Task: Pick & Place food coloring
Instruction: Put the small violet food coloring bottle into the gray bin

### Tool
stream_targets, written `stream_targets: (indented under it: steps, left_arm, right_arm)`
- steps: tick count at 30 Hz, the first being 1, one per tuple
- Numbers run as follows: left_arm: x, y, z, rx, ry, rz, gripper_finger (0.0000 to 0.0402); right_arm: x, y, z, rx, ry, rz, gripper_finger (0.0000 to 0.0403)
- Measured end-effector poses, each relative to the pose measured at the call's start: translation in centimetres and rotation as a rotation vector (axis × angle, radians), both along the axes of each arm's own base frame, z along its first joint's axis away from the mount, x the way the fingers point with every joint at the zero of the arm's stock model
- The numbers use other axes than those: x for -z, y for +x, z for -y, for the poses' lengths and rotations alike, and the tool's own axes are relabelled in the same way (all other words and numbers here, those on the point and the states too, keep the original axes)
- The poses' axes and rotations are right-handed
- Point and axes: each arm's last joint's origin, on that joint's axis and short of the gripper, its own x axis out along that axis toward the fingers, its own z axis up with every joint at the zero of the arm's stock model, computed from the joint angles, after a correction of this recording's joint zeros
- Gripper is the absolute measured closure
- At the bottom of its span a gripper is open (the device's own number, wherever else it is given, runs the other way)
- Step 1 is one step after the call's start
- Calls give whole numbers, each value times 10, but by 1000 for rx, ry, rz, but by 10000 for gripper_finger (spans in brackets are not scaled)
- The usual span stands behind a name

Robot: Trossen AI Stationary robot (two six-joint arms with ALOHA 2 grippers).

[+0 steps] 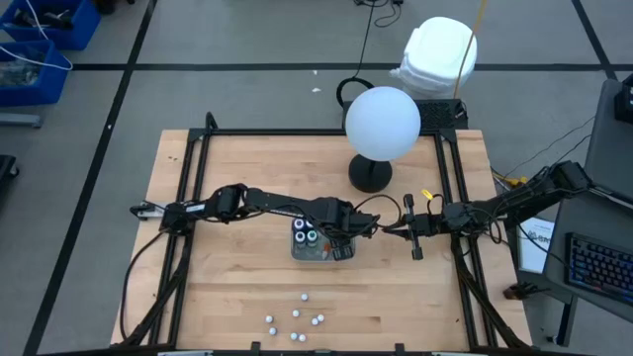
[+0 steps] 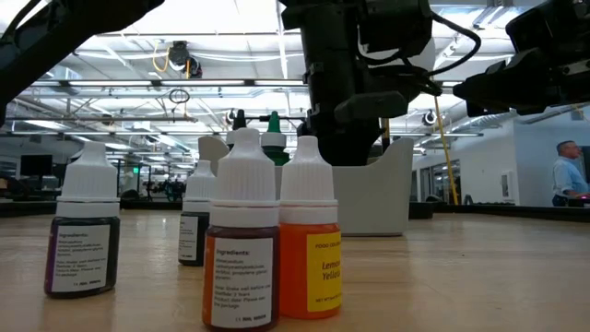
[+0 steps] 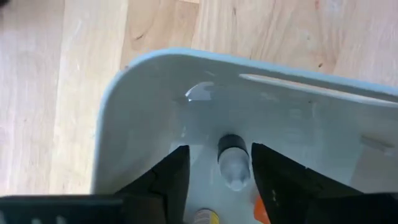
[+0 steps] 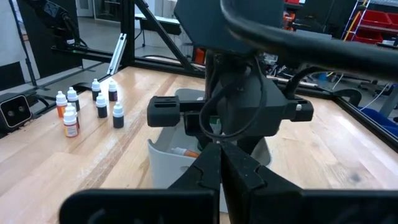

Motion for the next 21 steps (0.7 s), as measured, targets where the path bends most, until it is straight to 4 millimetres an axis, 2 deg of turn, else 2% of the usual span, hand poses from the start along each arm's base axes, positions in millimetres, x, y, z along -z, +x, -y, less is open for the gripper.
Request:
stream_targets:
  steps: [3, 5, 9, 12, 16, 19, 21]
  left_arm:
    - [-9, -2, 0, 5, -11, 11, 209]
    - [-26, -6, 0, 3, -17, 48, 201]
    - [-72, -21, 2, -13, -32, 130, 193]
    - [-111, -43, 10, -64, -71, 171, 197]
    - [-156, -84, 37, -104, -129, 157, 215]
    - [-170, -108, 65, -84, -113, 138, 232]
    - [-171, -118, 86, -67, -105, 131, 244]
  right_arm:
    - [0, 0, 0, 0, -1, 0, 403]
    - [0, 0, 0, 0, -2, 0, 403]
    - [0, 0, 0, -1, -11, 1, 403]
    - [0, 0, 0, -1, -11, 1, 403]
    - [0, 0, 0, 0, 2, -3, 403]
    - [0, 0, 0, 0, 4, -4, 403]
    - [0, 0, 0, 1, 10, -5, 403]
